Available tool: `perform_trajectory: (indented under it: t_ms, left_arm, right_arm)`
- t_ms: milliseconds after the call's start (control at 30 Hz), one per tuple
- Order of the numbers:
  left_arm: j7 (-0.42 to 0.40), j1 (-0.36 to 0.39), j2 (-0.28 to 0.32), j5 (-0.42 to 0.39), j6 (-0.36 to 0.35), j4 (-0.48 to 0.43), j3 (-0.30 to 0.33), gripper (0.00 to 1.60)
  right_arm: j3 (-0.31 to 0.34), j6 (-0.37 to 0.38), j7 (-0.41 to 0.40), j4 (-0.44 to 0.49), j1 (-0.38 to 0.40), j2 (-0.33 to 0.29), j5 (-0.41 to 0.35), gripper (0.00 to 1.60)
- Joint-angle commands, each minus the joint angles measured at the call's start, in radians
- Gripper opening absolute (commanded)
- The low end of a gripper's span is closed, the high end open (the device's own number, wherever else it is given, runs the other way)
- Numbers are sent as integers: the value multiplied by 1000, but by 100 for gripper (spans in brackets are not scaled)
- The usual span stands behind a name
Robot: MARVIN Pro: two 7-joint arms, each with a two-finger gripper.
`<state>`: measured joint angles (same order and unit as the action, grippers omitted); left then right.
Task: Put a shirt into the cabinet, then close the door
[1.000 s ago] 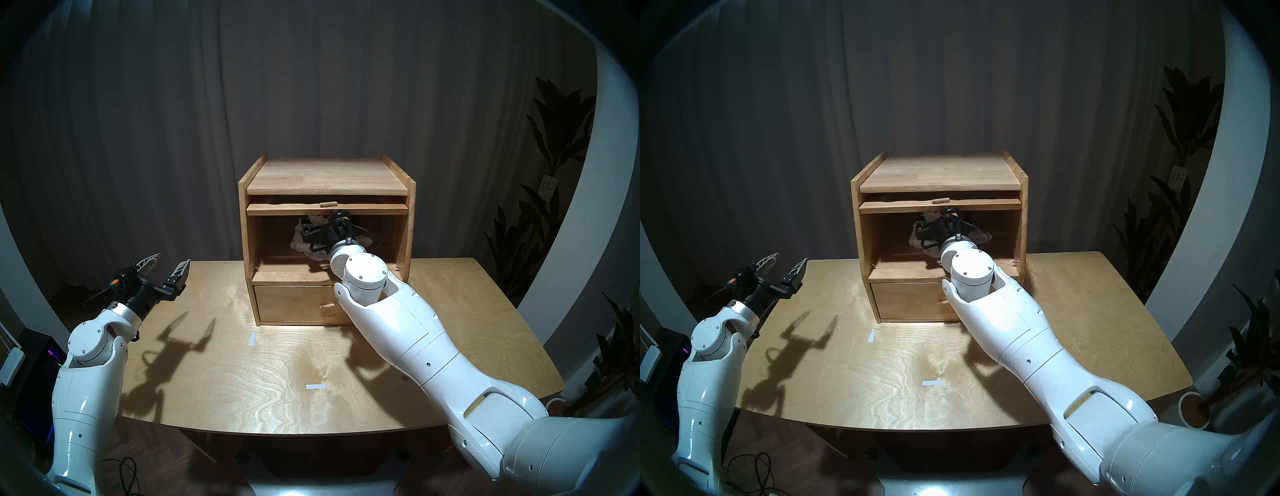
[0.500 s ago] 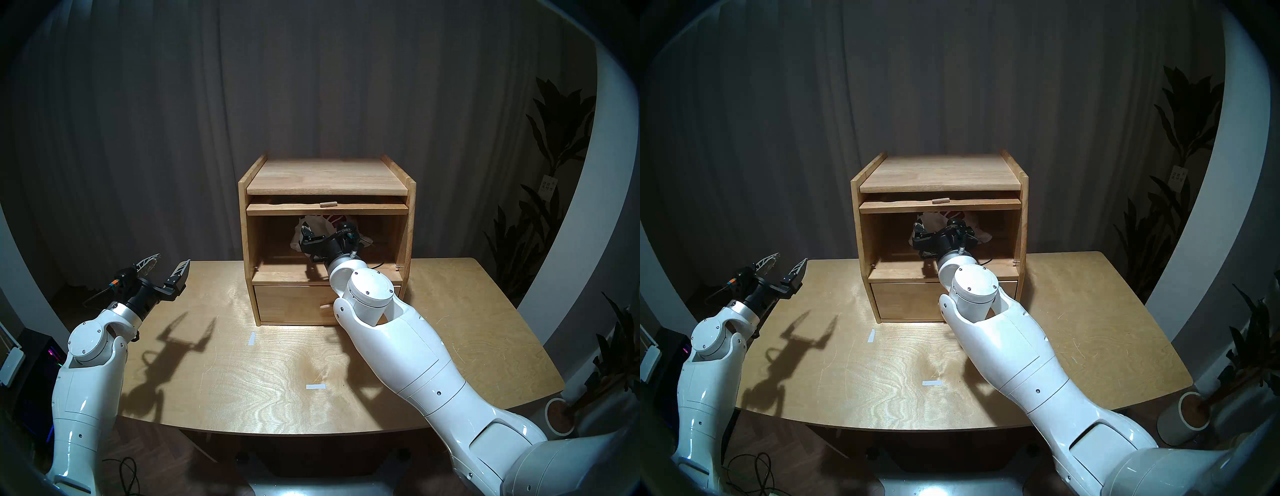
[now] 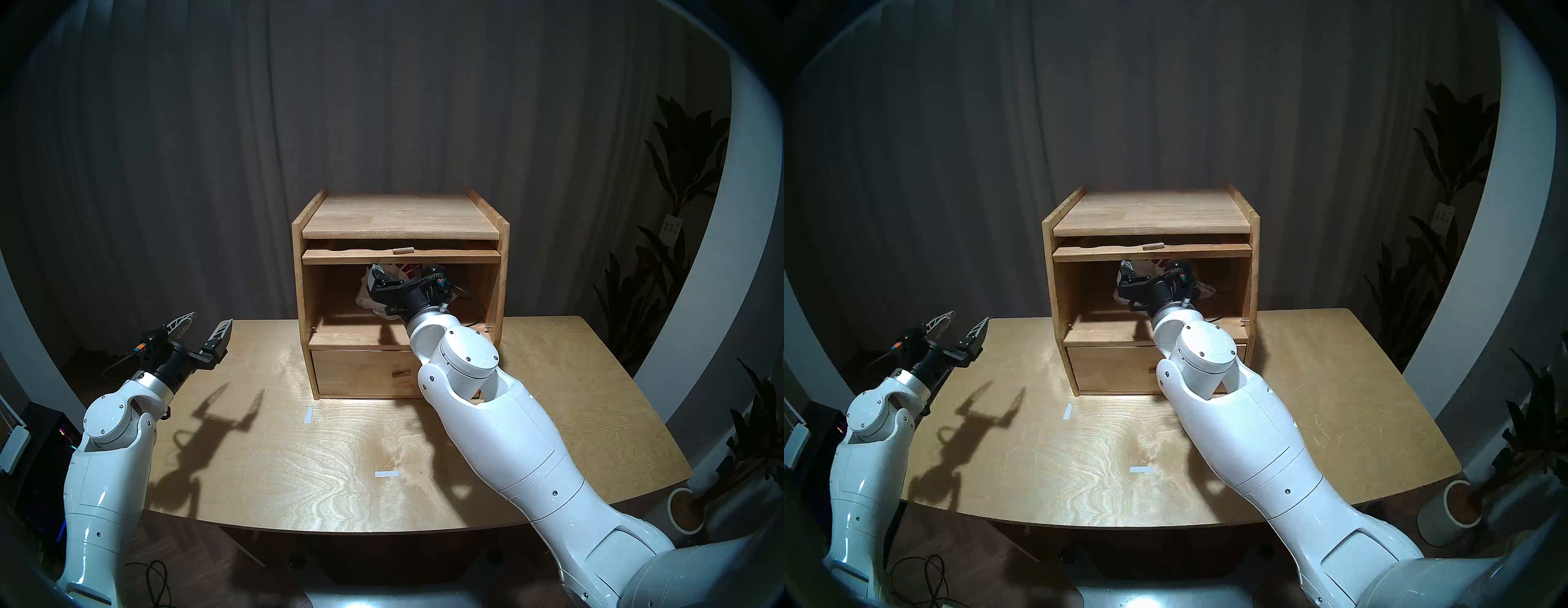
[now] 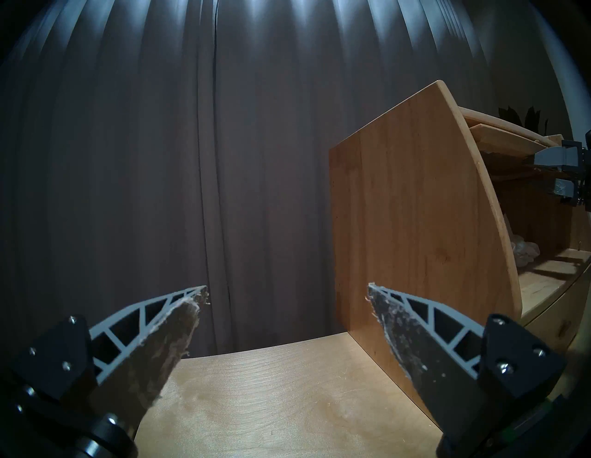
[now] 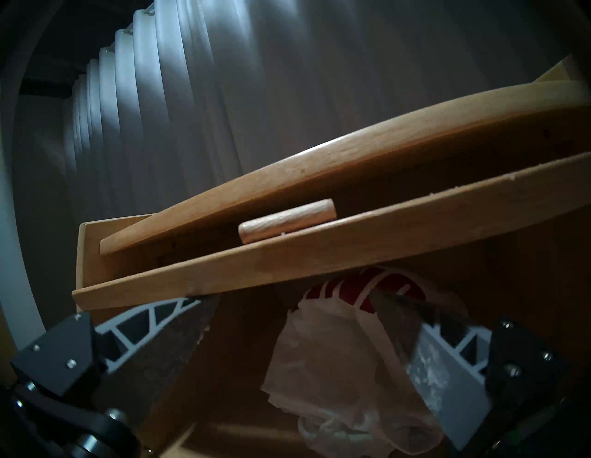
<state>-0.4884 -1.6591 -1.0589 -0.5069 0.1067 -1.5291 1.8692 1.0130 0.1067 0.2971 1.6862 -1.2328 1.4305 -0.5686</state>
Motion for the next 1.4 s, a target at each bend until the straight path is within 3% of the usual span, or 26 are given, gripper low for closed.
perform_trajectory:
  t_ms: [0,400,600,1033,1133,1367]
  left_arm:
    - [-1,11,4,-1,4,-12,2,160]
    - [-1,11,4,-1,4,-9,2,160]
    - [-1,11,4,-1,3,-6,2,160]
    - [-1,11,4,-1,4,-3,1,160]
    - [-1,12,4,-1,4,-3,1,160]
    - [-2,13,5,-1,4,-3,1,160]
  right_arm:
    - [-41,3,-29,114,-31,16,-21,160]
    - [-175,2,-66,260,-120,30,-75,160]
    - [-167,-32,-54,333,-113,10,-54,160]
    - [54,-107,54,479,-58,-59,51,160]
    - [136,-130,114,539,-42,-90,100,160]
    - [237,-136,216,611,-61,-151,163,160]
